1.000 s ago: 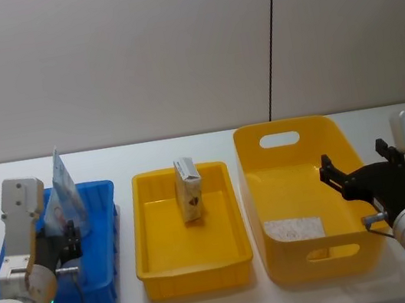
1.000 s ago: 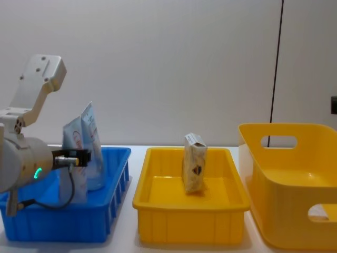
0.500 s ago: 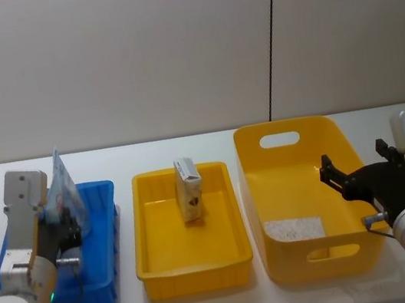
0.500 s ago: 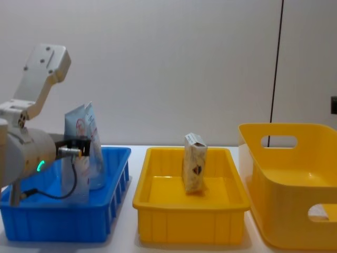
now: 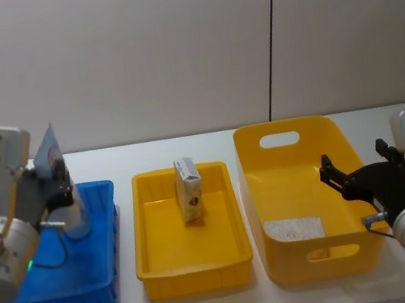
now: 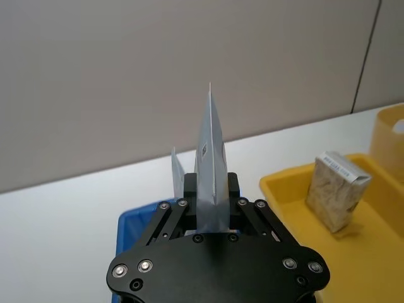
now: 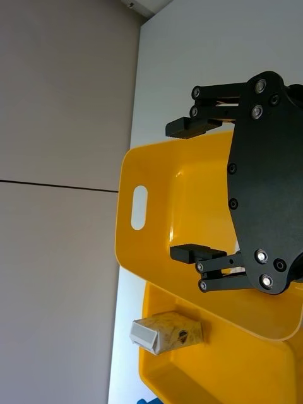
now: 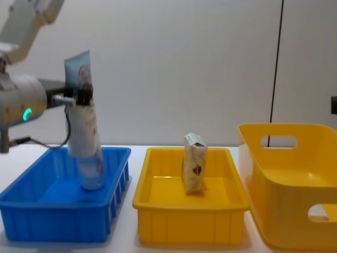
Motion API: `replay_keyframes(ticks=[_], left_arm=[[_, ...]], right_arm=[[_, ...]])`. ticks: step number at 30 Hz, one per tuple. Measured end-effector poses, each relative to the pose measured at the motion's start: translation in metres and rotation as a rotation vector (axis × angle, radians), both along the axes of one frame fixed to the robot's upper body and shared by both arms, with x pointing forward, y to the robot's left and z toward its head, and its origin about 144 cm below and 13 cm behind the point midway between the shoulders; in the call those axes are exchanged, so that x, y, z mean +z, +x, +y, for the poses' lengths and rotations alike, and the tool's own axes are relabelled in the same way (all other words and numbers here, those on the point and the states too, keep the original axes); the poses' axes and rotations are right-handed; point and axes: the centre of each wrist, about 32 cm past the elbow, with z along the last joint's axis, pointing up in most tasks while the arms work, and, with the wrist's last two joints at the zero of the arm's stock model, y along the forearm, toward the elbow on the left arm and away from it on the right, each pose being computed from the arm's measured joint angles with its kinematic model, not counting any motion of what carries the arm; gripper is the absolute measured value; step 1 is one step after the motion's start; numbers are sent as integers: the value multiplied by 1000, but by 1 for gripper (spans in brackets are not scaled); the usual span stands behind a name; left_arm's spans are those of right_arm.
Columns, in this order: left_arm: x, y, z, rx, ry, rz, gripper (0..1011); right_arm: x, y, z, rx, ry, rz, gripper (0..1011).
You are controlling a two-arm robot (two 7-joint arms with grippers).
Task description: Bimanual collaborative sorting of washing and personal care products
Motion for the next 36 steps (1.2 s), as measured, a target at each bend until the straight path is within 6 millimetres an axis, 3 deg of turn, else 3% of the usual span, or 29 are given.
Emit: replay_keyframes(ticks=[14,36], left_arm=[[42,-5,13,-197,-24,-98,223],[69,6,8,-542,-67,-135,223]], right_arm=[[0,0,0,0,0,0,1004],[0,0,0,0,0,0,1004]])
